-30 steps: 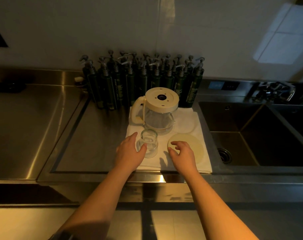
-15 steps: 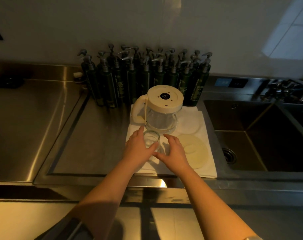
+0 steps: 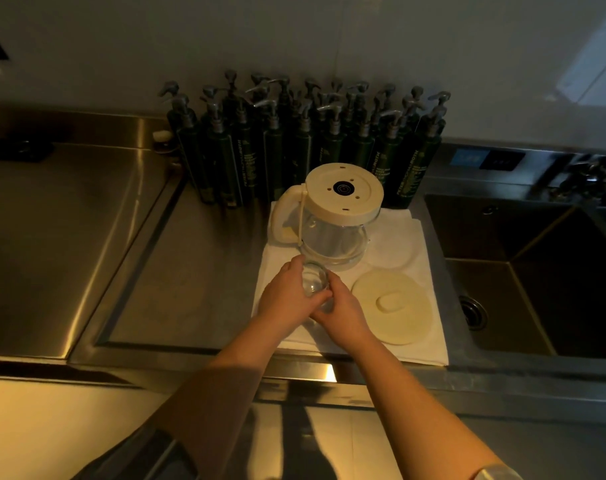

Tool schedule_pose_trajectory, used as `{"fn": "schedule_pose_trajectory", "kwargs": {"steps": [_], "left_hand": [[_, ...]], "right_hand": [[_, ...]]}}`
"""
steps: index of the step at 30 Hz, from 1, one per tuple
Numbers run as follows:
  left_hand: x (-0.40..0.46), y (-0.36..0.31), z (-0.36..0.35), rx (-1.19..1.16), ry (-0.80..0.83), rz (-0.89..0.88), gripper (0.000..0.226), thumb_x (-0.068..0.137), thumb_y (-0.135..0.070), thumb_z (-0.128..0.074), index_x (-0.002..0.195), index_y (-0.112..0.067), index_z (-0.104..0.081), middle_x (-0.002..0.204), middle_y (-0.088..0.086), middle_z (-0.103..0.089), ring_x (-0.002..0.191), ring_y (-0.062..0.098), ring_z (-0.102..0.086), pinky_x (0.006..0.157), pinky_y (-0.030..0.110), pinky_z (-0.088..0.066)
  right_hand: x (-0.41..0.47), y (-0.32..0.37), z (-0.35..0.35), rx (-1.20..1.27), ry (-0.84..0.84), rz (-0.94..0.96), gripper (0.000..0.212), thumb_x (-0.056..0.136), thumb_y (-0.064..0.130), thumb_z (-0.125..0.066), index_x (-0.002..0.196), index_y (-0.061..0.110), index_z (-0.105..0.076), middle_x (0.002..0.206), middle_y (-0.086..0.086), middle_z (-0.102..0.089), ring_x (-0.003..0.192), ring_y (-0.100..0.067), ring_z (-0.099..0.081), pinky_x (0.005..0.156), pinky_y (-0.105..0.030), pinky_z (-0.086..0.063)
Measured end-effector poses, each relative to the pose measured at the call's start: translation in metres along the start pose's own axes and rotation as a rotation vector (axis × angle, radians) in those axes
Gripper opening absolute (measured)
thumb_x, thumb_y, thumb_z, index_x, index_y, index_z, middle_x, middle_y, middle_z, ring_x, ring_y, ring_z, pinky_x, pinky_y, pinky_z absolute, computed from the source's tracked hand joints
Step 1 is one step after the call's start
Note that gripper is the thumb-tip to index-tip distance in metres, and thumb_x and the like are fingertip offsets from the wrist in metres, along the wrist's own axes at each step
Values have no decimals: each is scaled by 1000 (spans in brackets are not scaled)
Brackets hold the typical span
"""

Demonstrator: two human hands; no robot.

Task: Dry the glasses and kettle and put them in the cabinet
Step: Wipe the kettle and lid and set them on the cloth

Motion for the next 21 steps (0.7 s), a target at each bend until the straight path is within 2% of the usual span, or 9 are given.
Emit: {"fn": "schedule_pose_trajectory", "kwargs": {"steps": [5,6,8,11,15,21], "left_hand": [[-6,0,6,-49,-20,-22,75,67,-45,-80,129,-21,-45,121,3,-59,108,22,-58,88,42,-50],[-7,0,7,-36,-25,-29,73,66,-45,-80,126,-21,-47,117,2,-60,105,21,-59,86,42,-51],[-10,0,11,3,-27,-41,69,65,-45,-81,121,-21,-49,112,1,-62,100,20,-60,82,39,-51],[-15,-1,18,-7,-49,-54,65,65,-41,-83,118,-18,-52,108,2,-63,97,20,-61,78,33,-50],[-24,-5,29,-54,-77,-75,66,63,-31,-86,118,-16,-52,110,4,-58,99,18,-57,77,25,-42],[-29,-20,48,-93,-136,-120,71,62,-29,-87,124,-17,-53,112,0,-55,97,11,-51,79,21,-39]], "right_hand": [[0,-1,-1,24,0,14,53,76,17,-75,118,33,-47,108,12,-59,99,-7,-58,77,-8,-42],[-1,0,-1,18,-1,21,53,75,17,-75,116,34,-48,107,11,-59,98,-7,-58,79,-12,-44],[-3,2,0,4,-11,47,53,72,21,-77,114,36,-47,107,12,-58,97,-6,-57,83,-22,-47],[-9,7,0,-4,-28,94,54,72,24,-77,112,39,-45,107,13,-56,96,-3,-54,85,-23,-46],[-13,17,3,-39,-57,187,57,73,24,-76,118,39,-43,116,12,-54,107,-6,-51,92,-25,-42],[-15,32,13,-104,-115,268,61,75,31,-74,131,24,-49,130,3,-54,119,-13,-49,100,-35,-42]]}}
Point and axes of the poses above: each hand's wrist, its own x-axis towards the middle knuckle, its own z-axis out of the back of the hand, y = z × x, the point moved 6 cm from there along x, towards the middle knuckle
